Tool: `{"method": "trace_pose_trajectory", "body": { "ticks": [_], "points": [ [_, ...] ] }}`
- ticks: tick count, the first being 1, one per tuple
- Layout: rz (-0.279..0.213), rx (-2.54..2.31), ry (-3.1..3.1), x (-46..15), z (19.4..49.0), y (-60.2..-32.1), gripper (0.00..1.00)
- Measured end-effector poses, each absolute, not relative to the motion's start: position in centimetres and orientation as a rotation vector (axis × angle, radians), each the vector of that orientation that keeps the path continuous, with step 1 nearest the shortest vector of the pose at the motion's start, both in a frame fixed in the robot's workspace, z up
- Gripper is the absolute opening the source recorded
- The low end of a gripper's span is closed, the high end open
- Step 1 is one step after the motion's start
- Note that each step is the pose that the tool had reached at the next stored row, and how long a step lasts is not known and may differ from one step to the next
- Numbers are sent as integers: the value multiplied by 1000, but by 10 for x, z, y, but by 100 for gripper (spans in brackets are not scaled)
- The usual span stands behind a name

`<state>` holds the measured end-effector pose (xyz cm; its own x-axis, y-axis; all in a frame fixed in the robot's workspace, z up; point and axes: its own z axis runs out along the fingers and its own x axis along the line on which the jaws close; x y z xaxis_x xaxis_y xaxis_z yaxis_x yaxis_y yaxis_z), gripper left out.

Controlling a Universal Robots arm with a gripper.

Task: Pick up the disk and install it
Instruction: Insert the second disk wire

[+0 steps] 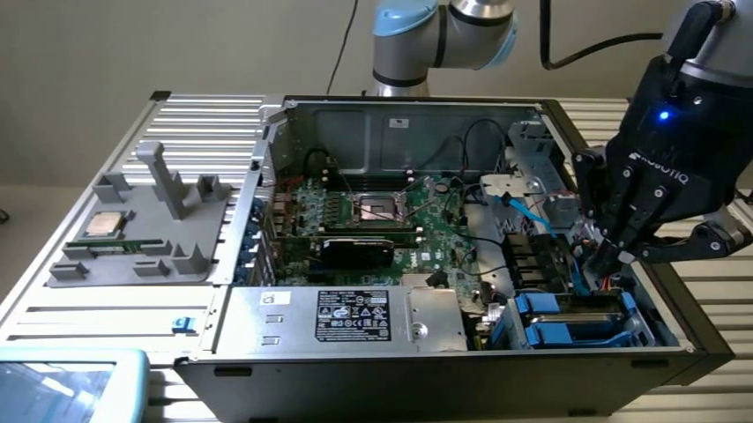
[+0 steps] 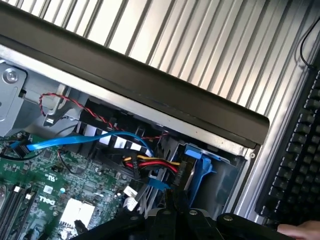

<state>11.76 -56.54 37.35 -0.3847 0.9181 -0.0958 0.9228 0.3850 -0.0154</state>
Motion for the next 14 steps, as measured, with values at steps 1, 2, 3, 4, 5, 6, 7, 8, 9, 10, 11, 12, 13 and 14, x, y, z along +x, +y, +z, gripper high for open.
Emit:
{"method": "trace_pose_trajectory", "body": {
  "ticks": [1,2,3,4,5,6,7,8,9,10,11,12,13,14],
  "points": [
    [-101,1678,2570,118,373,-565,11],
    [-101,1654,2585,118,373,-565,11],
    [-101,1630,2601,118,373,-565,11],
    [-101,1606,2616,118,372,-565,11],
    [-101,1583,2630,118,372,-565,11],
    [-100,1559,2645,118,372,-565,11],
    [-100,1535,2659,118,371,-565,11],
    [-100,1511,2673,118,371,-565,11],
    [-100,1486,2688,118,371,-565,11],
    [-100,1462,2701,118,370,-565,11],
    [-100,1438,2715,118,370,-565,11],
    [-100,1413,2728,118,370,-565,11],
    [-100,1389,2741,118,369,-565,11],
    [-99,1365,2754,118,369,-565,11]
  ]
}}
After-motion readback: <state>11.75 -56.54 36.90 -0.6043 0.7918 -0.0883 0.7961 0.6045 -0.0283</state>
